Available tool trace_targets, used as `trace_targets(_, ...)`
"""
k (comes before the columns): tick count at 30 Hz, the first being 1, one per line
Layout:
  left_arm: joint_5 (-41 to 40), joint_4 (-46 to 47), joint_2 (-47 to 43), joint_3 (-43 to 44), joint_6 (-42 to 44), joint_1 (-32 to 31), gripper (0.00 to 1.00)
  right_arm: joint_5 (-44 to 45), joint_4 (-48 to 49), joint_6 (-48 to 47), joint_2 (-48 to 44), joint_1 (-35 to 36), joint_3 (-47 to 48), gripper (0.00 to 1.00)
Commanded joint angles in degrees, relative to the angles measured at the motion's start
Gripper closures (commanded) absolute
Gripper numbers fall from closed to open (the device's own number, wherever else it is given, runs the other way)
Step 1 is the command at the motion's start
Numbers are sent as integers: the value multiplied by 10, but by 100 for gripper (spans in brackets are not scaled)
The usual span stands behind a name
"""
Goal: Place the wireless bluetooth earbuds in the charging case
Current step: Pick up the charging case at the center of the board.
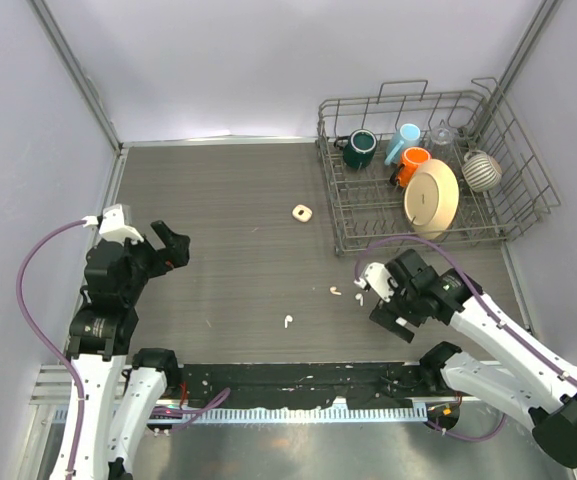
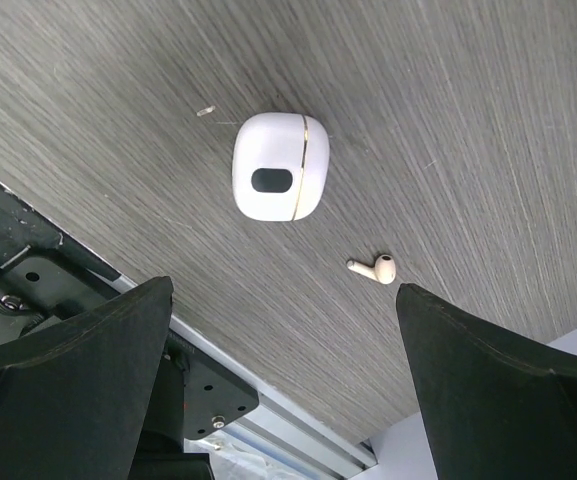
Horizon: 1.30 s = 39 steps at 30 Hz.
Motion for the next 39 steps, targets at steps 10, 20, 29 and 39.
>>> trace_targets(10,15,24,-5,-3,3,2,0,-6,4,-51,12,38,-11,0)
trace_targets(20,16,26,-6,-3,3,1,0,18,18,-27,48,38,-7,5)
trace_targets(29,12,30,-5,-2,5,-2,0,49,36,1,154,37,57,11)
trace_targets(39,10,30,-5,-2,6,-6,0,32,56,-11,132,34,14,11)
